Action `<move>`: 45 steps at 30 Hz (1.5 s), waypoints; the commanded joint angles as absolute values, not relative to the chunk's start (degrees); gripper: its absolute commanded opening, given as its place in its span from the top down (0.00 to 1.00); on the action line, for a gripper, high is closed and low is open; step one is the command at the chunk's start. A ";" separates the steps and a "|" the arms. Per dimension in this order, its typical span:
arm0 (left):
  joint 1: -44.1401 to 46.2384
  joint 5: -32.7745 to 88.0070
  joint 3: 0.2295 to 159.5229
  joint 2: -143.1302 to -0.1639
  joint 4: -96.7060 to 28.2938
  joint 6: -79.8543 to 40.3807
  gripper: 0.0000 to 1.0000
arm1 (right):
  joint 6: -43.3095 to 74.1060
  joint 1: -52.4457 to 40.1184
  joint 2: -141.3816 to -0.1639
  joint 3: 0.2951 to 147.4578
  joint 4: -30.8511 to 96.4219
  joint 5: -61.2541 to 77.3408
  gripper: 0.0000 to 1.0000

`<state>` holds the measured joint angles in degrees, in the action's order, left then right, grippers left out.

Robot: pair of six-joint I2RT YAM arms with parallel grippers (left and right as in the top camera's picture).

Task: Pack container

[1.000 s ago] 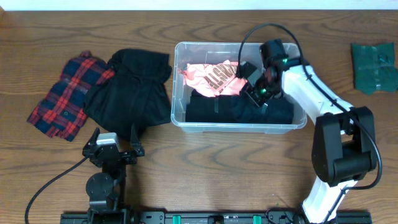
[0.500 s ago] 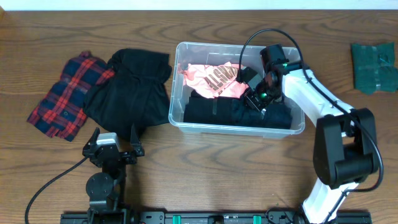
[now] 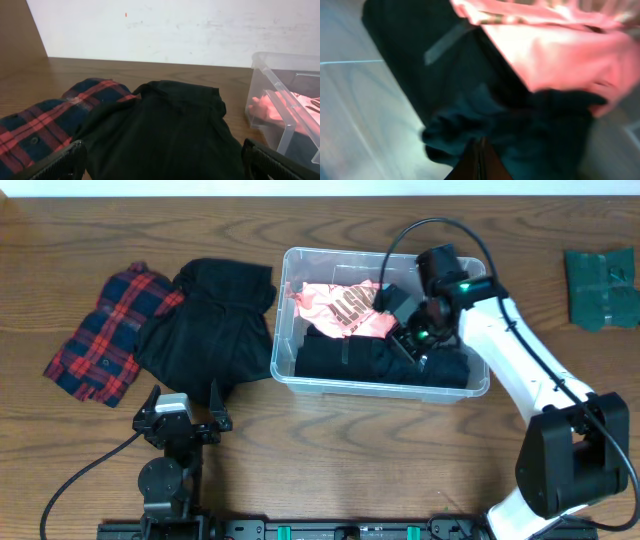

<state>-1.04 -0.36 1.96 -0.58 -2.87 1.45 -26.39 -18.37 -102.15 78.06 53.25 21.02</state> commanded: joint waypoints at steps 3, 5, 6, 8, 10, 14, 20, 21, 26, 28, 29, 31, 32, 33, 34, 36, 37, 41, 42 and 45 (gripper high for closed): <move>-1.32 -0.60 0.23 -0.23 -4.01 1.19 0.02 | -26.22 -20.95 -101.38 76.36 52.42 19.77 0.97; -1.32 -0.60 0.23 -0.23 -4.01 1.19 0.02 | -26.22 -21.37 -101.38 75.42 52.01 18.33 0.96; -1.32 -0.60 0.23 -0.21 -4.03 1.19 0.02 | -26.22 -21.45 -101.38 74.72 51.68 17.56 0.97; -1.32 -0.60 0.23 -0.23 -4.03 1.19 0.02 | -26.22 -21.43 -101.38 73.34 51.35 15.81 0.96; -1.32 -0.60 0.23 -0.23 -4.01 1.19 0.02 | -26.22 -21.41 -101.38 71.55 50.02 14.13 0.95; -1.32 -0.60 0.23 -0.23 -4.01 1.19 0.02 | -26.20 -21.41 -101.38 66.89 44.18 13.54 0.91; -1.32 -0.60 0.23 -0.23 -4.03 1.19 0.02 | -26.20 -21.39 -101.38 61.52 37.30 13.52 0.76; -1.32 -0.60 0.23 -0.23 -4.03 1.19 0.02 | -26.20 -21.41 -101.38 61.30 36.86 13.50 0.74; -1.32 -0.60 0.23 -0.21 -4.03 1.19 0.02 | -26.17 -21.39 -101.34 62.76 36.91 13.52 0.64; -1.32 -0.60 0.23 -0.23 -4.03 1.19 0.02 | -25.56 -21.39 -101.06 64.79 38.13 13.56 0.58; -1.32 -0.60 0.23 -0.23 -4.03 1.19 0.02 | -25.45 -21.39 -100.75 66.32 39.57 13.56 0.57; -1.32 -0.60 0.23 -0.21 -4.01 1.19 0.02 | -25.28 -21.39 -99.98 70.30 43.77 13.54 0.54; -1.32 -0.60 0.23 -0.21 -4.03 1.19 0.02 | -25.30 -21.39 -99.57 72.18 45.89 13.52 0.54; -1.32 -0.60 0.23 -0.23 -4.01 1.19 0.02 | -25.26 -21.37 -99.04 73.93 47.92 13.50 0.54; -1.32 -0.60 0.23 -0.23 -4.03 1.19 0.02 | -24.88 -21.28 -98.37 76.01 50.39 13.45 0.54; -1.32 -0.60 0.23 -0.23 -4.01 1.19 0.02 | -22.37 -20.86 -96.97 79.22 54.43 11.94 0.58; -1.32 -0.60 0.23 -0.21 -4.03 1.19 0.02 | -20.86 -20.53 -96.27 80.36 56.14 10.35 0.62; -1.32 -0.60 0.23 -0.21 -4.03 1.19 0.02 | -14.46 -18.35 -94.17 81.01 59.61 1.19 0.87; -1.32 -0.62 0.23 -0.21 -4.03 1.19 0.02 | -12.27 -17.41 -94.08 80.99 60.53 -0.47 0.99; -1.32 -0.60 0.23 -0.21 -4.03 1.19 0.02 | -6.72 -14.44 -94.15 80.49 62.70 -1.04 0.99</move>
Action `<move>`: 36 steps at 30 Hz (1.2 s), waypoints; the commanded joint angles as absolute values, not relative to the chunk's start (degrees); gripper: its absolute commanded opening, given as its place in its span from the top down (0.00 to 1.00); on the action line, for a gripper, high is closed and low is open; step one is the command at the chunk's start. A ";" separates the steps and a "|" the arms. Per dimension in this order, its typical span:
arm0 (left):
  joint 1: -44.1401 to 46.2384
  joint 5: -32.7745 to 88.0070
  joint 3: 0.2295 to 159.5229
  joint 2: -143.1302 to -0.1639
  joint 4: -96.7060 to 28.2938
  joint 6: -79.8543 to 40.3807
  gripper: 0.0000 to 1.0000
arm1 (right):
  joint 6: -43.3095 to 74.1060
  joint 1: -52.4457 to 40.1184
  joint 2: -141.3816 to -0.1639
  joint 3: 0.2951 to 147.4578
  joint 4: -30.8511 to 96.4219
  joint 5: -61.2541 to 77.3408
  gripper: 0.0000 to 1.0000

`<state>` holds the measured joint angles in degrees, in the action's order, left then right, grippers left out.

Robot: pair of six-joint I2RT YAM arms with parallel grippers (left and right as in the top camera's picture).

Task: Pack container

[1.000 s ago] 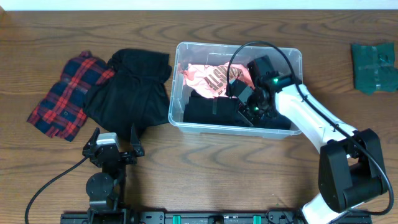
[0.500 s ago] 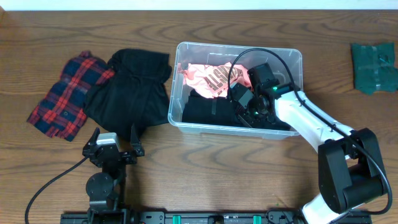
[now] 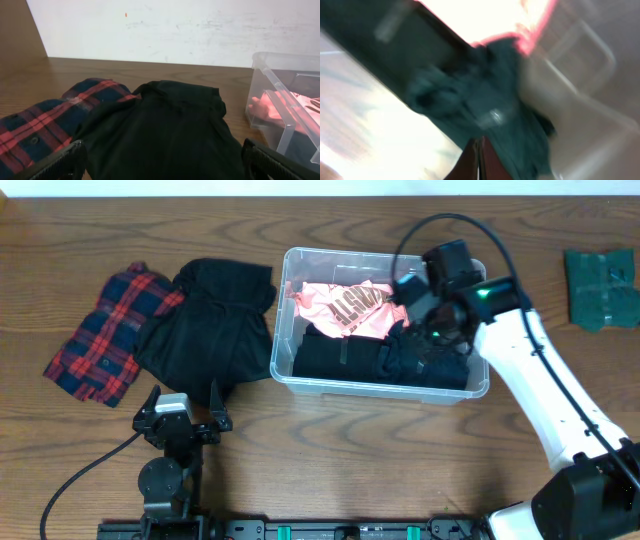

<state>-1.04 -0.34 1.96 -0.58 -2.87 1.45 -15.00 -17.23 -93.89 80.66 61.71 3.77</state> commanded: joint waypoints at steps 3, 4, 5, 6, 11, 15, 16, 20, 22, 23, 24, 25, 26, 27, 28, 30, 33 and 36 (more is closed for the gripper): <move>-1.32 -0.60 0.23 -0.23 -4.03 1.19 0.02 | -4.12 -11.94 -94.15 79.24 63.59 -1.02 0.99; -1.32 -0.60 0.23 -0.21 -4.03 1.19 0.02 | -4.10 -11.38 -94.19 78.67 63.51 -1.04 0.99; -1.32 -0.60 0.23 -0.23 -4.03 1.19 0.02 | -4.10 -10.98 -94.19 78.08 63.20 -1.04 0.99; -1.32 -0.60 0.23 -0.21 -4.03 1.19 0.02 | -4.12 -10.68 -94.19 77.12 62.48 -1.04 0.99; -1.32 -0.60 0.23 -0.23 -4.03 1.19 0.02 | -4.12 -10.57 -94.30 72.86 58.30 -0.40 0.99; -1.32 -0.60 0.23 -0.21 -4.03 1.19 0.02 | -4.10 -10.44 -94.48 68.31 54.26 -1.34 0.99; -1.32 -0.60 0.23 -0.21 -4.03 1.19 0.02 | -4.10 -10.41 -94.56 67.00 52.82 -1.72 0.99; -1.32 -0.60 0.23 -0.21 -4.03 1.19 0.02 | -4.12 -10.41 -95.39 62.19 45.87 -1.72 0.99; -1.32 -0.60 0.23 -0.21 -4.03 1.19 0.02 | -4.12 -10.41 -96.07 60.38 42.83 -1.74 0.99; -1.32 -0.60 0.23 -0.23 -4.01 1.19 0.02 | -4.12 -10.41 -96.36 59.70 41.76 -1.74 0.99; -1.32 -0.60 0.23 -0.21 -4.01 1.19 0.02 | -4.12 -10.41 -96.66 58.85 40.36 -1.74 0.99; -1.32 -0.60 0.23 -0.21 -4.03 1.19 0.02 | -4.21 -10.41 -96.90 58.19 39.27 -1.72 0.99; -1.32 -0.60 0.23 -0.23 -4.03 1.19 0.02 | -4.40 -10.41 -97.23 57.60 38.22 -1.74 0.99; -1.32 -0.60 0.23 -0.23 -4.01 1.19 0.02 | -4.93 -10.41 -97.38 57.36 37.60 -1.74 0.99; -1.32 -0.60 0.23 -0.23 -4.03 1.19 0.02 | -5.65 -10.41 -97.45 57.39 37.26 -1.74 0.99; -1.32 -0.60 0.23 -0.21 -4.01 1.19 0.02 | -6.31 -10.41 -97.21 58.04 36.95 -1.74 0.98; -1.32 -0.60 0.23 -0.23 -4.03 1.19 0.02 | -6.28 -10.41 -97.01 61.14 38.02 -1.72 0.98; -1.32 -0.60 0.23 -0.23 -4.03 1.19 0.02 | -6.26 -10.41 -97.01 65.12 40.88 -1.54 0.97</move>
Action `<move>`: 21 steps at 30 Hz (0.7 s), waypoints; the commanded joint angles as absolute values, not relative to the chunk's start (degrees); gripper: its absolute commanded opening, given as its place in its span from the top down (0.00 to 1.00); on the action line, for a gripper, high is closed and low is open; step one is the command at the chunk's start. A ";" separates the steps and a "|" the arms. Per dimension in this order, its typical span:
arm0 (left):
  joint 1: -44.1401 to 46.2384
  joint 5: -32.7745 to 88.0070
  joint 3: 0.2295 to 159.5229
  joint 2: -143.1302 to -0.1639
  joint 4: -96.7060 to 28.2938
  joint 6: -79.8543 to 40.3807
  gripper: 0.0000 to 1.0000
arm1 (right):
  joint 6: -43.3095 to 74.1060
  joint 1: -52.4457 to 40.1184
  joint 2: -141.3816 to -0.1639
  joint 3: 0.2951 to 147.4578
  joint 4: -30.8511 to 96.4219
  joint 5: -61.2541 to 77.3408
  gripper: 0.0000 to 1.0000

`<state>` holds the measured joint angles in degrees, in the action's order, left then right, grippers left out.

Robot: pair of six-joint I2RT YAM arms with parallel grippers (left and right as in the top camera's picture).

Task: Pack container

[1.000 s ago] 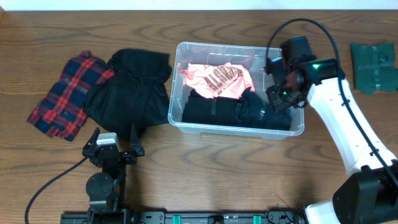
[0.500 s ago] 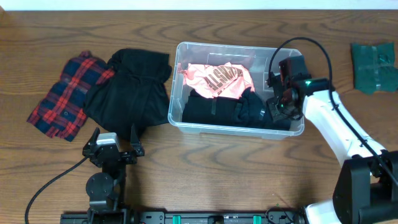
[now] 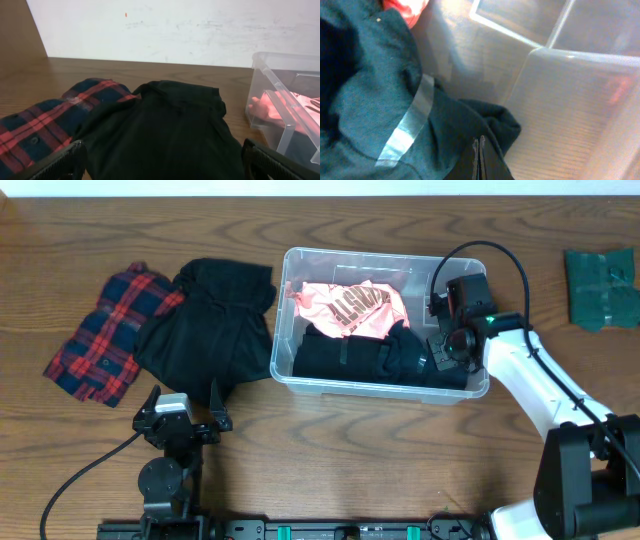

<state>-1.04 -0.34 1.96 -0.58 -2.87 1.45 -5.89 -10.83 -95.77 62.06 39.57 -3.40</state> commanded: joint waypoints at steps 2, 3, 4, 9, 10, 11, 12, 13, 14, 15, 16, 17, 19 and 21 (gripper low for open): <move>-1.32 -0.60 0.23 -0.23 -4.03 1.19 0.02 | -6.26 -10.41 -97.01 67.55 43.35 -1.48 0.97; -1.32 -0.60 0.23 -0.23 -4.03 1.19 0.02 | -6.26 -10.41 -97.01 68.31 44.29 -1.48 0.97; -1.32 -0.60 0.23 -0.23 -4.03 1.19 0.02 | -6.26 -10.44 -97.01 69.28 45.52 -1.48 0.97; -1.32 -0.60 0.23 -0.23 -4.03 1.19 0.02 | -6.22 -10.52 -97.01 71.29 49.25 -1.45 0.96; -1.32 -0.60 0.23 -0.21 -4.03 1.19 0.02 | -6.13 -10.52 -97.01 71.26 49.84 -1.37 0.96; -1.32 -0.60 0.23 -0.23 -4.03 1.19 0.02 | -5.78 -10.52 -97.03 71.24 50.52 -1.04 0.97; -1.32 -0.60 0.23 -0.23 -4.01 1.19 0.02 | -5.13 -10.52 -97.06 71.18 51.16 -0.80 0.99; -1.32 -0.60 0.23 -0.23 -4.03 1.19 0.02 | -4.21 -10.50 -97.10 71.13 51.83 -0.60 0.99; -1.32 -0.60 0.23 -0.23 -4.03 1.19 0.02 | -3.49 -10.50 -97.10 71.13 52.62 -0.34 0.99; -1.32 -0.60 0.23 -0.21 -4.01 1.19 0.02 | -3.22 -10.52 -97.12 71.13 53.52 0.36 0.99; -1.32 -0.60 0.23 -0.23 -4.03 1.19 0.02 | -3.22 -10.52 -97.12 71.13 54.28 1.10 0.99; -1.32 -0.60 0.23 -0.23 -4.03 1.19 0.02 | -3.22 -10.63 -97.12 71.13 55.13 1.93 0.99; -1.32 -0.60 0.23 -0.23 -4.03 1.19 0.02 | -3.25 -10.96 -97.12 71.13 55.96 1.96 0.99; -1.32 -0.60 0.23 -0.21 -4.03 1.19 0.02 | -3.27 -11.07 -97.12 71.13 56.01 1.96 0.99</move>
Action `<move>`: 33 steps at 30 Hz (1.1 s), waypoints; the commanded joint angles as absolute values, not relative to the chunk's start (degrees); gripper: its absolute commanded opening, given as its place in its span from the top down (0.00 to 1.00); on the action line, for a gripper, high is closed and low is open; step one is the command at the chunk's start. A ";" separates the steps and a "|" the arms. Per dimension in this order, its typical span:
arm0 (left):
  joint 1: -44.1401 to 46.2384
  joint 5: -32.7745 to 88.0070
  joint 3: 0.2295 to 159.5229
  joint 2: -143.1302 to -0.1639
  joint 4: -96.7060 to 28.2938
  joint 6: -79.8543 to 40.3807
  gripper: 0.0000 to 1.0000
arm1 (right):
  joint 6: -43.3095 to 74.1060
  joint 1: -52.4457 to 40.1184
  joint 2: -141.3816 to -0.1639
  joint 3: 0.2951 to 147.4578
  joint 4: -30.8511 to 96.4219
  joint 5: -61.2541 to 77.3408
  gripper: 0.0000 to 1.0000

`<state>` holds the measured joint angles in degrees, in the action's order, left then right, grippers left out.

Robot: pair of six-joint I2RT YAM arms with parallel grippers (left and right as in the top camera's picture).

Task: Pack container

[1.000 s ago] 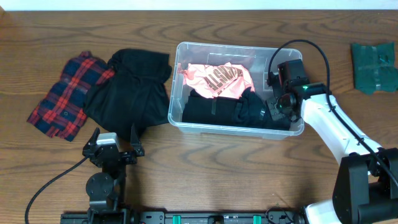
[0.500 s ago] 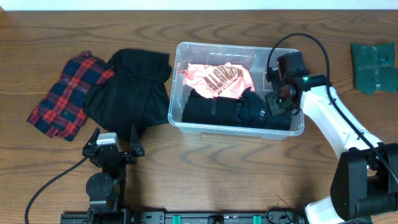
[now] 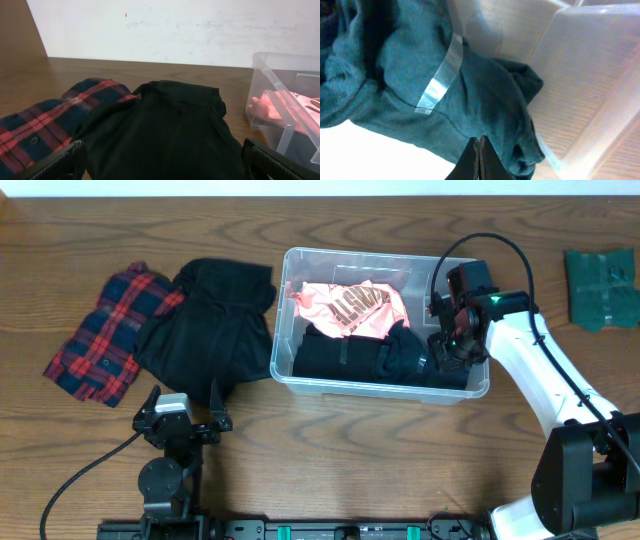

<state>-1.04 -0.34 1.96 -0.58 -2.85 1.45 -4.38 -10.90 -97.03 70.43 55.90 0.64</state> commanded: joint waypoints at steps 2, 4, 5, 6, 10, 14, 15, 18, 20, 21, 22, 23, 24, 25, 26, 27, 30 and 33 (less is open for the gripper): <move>-1.32 -0.60 0.23 -0.23 -4.03 1.19 0.02 | -3.29 -11.07 -97.10 71.24 56.05 1.96 0.99; -1.32 -0.60 0.23 -0.23 -4.03 1.19 0.02 | -3.27 -11.11 -96.99 71.68 56.90 1.98 0.99; -1.32 -0.60 0.23 -0.21 -4.01 1.19 0.02 | -3.27 -11.11 -96.97 72.07 57.58 1.98 0.99; -1.32 -0.60 0.23 -0.23 -4.03 1.19 0.02 | -3.27 -11.11 -96.97 72.51 58.17 1.96 0.99; -1.32 -0.60 0.23 -0.21 -4.03 1.19 0.02 | -3.29 -11.11 -96.97 76.03 62.63 1.96 0.99; -1.32 -0.60 0.23 -0.23 -4.03 1.19 0.02 | -3.51 -11.20 -96.95 80.01 66.32 1.96 0.99; -1.32 -0.62 0.23 -0.23 -4.01 1.19 0.02 | -3.77 -11.29 -96.86 80.40 66.72 1.98 0.99; -1.32 -0.60 0.23 -0.21 -4.03 1.19 0.02 | -3.95 -11.31 -96.86 80.09 66.76 1.93 0.99; -1.32 -0.60 0.23 -0.21 -4.03 1.19 0.02 | -4.21 -11.31 -96.86 79.18 65.80 1.91 0.99; -1.32 -0.60 0.23 -0.23 -4.03 1.19 0.02 | -4.34 -11.31 -96.86 78.61 65.25 1.93 0.99; -1.32 -0.60 0.23 -0.23 -4.03 1.19 0.02 | -4.34 -11.33 -96.86 78.02 64.66 1.93 0.99; -1.32 -0.60 0.23 -0.21 -4.03 1.19 0.02 | -4.32 -11.35 -96.86 76.86 63.59 2.02 0.99; -1.32 -0.60 0.23 -0.23 -4.03 1.19 0.02 | -4.32 -11.46 -96.86 75.94 62.87 2.02 0.99; -1.32 -0.60 0.23 -0.23 -4.01 1.19 0.02 | -4.32 -11.70 -96.86 74.65 61.89 2.02 0.99; -1.32 -0.60 0.23 -0.21 -4.03 1.19 0.02 | -4.29 -11.92 -96.86 73.60 61.01 2.13 0.99; -1.32 -0.60 0.23 -0.23 -4.03 1.19 0.02 | -4.29 -12.14 -96.86 72.25 59.88 2.22 0.99; -1.32 -0.60 0.23 -0.21 -4.01 1.19 0.02 | -4.32 -12.97 -96.86 68.01 56.55 2.46 0.99; -1.32 -0.60 0.23 -0.21 -4.03 1.19 0.02 | -4.32 -13.30 -96.86 64.25 53.74 2.44 0.99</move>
